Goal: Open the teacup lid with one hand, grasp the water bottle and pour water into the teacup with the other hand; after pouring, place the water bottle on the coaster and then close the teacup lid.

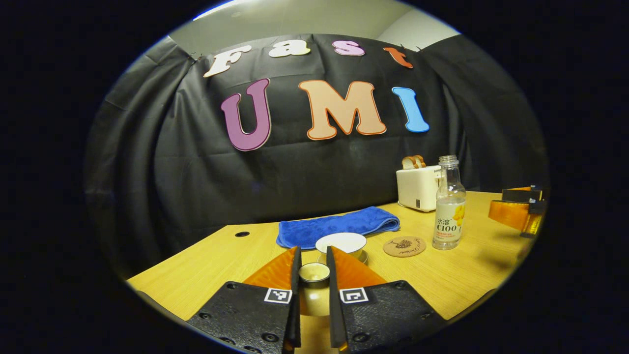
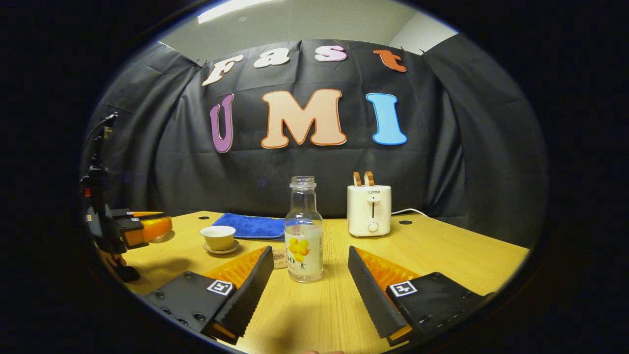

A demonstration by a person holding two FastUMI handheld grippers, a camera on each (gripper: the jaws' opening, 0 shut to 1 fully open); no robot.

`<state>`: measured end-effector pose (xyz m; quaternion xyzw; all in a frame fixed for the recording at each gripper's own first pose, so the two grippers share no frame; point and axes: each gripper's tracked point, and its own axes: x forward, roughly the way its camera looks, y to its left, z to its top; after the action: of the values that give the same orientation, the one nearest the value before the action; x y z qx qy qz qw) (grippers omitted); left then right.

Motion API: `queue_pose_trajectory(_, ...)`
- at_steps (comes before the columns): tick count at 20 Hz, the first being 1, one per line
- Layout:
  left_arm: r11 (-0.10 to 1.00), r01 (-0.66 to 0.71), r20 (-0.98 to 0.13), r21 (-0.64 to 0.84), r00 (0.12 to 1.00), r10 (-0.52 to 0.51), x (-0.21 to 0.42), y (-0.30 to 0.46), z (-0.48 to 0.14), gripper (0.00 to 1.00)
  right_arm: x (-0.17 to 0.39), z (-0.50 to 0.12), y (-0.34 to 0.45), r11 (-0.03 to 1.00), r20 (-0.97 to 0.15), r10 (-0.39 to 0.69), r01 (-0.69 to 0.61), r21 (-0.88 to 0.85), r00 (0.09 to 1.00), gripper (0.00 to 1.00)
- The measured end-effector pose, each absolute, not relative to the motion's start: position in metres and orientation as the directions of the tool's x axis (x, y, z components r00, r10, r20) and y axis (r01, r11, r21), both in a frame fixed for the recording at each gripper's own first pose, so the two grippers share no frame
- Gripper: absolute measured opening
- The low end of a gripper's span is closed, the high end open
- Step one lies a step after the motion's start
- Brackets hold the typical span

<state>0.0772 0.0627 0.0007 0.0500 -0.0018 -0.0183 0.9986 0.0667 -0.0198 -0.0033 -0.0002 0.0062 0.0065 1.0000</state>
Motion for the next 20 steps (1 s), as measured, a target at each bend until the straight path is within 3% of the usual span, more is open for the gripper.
queue_pose_trajectory(4,1.0,0.016,0.0,0.017,1.0,-0.016,0.064,0.082,-0.002,0.2,0.09,-0.005,-0.012,1.0,-0.014,-0.01,0.01,-0.001,1.0,0.94)
queue_pose_trajectory(5,1.0,0.007,0.003,-0.012,1.0,-0.007,0.063,0.087,-0.002,0.2,0.094,-0.005,-0.011,1.0,-0.012,-0.015,0.015,-0.001,1.0,0.99)
queue_pose_trajectory(9,1.0,-0.008,0.006,-0.004,1.0,0.008,0.05,0.097,-0.002,0.2,0.116,-0.006,-0.01,0.999,-0.011,-0.042,0.042,0.0,0.999,0.99)
queue_pose_trajectory(11,1.0,-0.009,0.005,-0.002,1.0,0.009,0.048,0.1,-0.001,0.2,0.128,-0.008,-0.009,0.999,-0.017,-0.047,0.047,-0.001,0.999,0.94)
queue_pose_trajectory(12,1.0,-0.009,0.004,0.0,1.0,0.009,0.048,0.099,-0.003,0.2,0.135,-0.009,-0.008,0.999,-0.022,-0.048,0.048,-0.002,0.999,1.0)
queue_pose_trajectory(13,1.0,-0.01,0.003,-0.001,1.0,0.01,0.048,0.099,-0.002,0.2,0.141,-0.012,-0.008,0.999,-0.033,-0.051,0.051,0.0,0.998,0.94)
queue_pose_trajectory(16,1.0,-0.015,0.003,-0.001,1.0,0.015,0.048,0.101,-0.003,0.2,0.158,-0.015,-0.012,0.998,-0.055,-0.067,0.067,0.001,0.996,0.94)
queue_pose_trajectory(17,1.0,-0.015,0.004,-0.001,1.0,0.015,0.048,0.1,-0.002,0.2,0.158,-0.019,-0.009,0.997,-0.057,-0.071,0.071,0.0,0.996,0.99)
queue_pose_trajectory(20,1.0,-0.014,0.003,-0.001,1.0,0.014,0.048,0.1,-0.002,0.2,0.173,-0.023,-0.011,0.997,-0.079,-0.083,0.083,-0.003,0.993,0.99)
